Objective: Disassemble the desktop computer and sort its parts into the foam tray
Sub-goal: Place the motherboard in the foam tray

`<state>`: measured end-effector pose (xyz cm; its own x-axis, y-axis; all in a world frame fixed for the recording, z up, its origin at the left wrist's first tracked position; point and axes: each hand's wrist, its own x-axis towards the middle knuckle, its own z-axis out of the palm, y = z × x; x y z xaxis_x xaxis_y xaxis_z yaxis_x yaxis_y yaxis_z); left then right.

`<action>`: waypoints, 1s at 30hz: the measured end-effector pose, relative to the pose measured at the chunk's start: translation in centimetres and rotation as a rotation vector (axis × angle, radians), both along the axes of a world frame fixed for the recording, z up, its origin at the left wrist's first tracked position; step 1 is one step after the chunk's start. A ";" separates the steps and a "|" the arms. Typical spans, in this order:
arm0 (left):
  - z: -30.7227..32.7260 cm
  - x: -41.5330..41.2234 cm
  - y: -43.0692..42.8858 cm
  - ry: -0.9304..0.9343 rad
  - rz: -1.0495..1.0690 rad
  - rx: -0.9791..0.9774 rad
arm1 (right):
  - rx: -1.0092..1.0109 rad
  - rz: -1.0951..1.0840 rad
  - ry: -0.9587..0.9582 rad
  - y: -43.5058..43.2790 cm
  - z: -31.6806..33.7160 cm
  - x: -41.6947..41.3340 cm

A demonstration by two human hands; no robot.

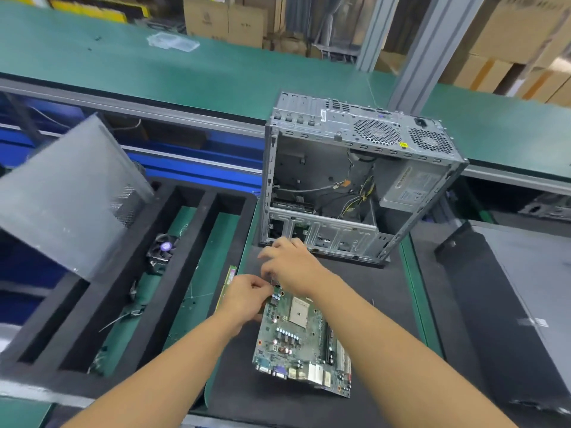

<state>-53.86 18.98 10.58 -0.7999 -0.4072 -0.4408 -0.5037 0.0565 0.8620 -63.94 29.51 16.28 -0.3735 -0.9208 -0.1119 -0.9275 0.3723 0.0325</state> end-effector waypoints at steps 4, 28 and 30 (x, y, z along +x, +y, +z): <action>0.7 0.7 0.4 0.009 0.009 -0.007 | 0.096 0.080 0.039 -0.7 1.2 -0.5; 5.8 3.8 -3.1 -0.059 0.009 -0.336 | 0.244 0.299 0.061 -8.2 5.1 0.0; 5.8 3.9 -3.5 -0.075 0.024 -0.344 | 0.151 0.219 -0.024 -7.9 5.1 0.1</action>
<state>-49.98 15.50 16.38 -0.7591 -0.5604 -0.3313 -0.5694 0.3247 0.7552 -63.89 21.58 21.38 -0.1630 -0.9516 -0.2605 -0.9866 0.1555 0.0495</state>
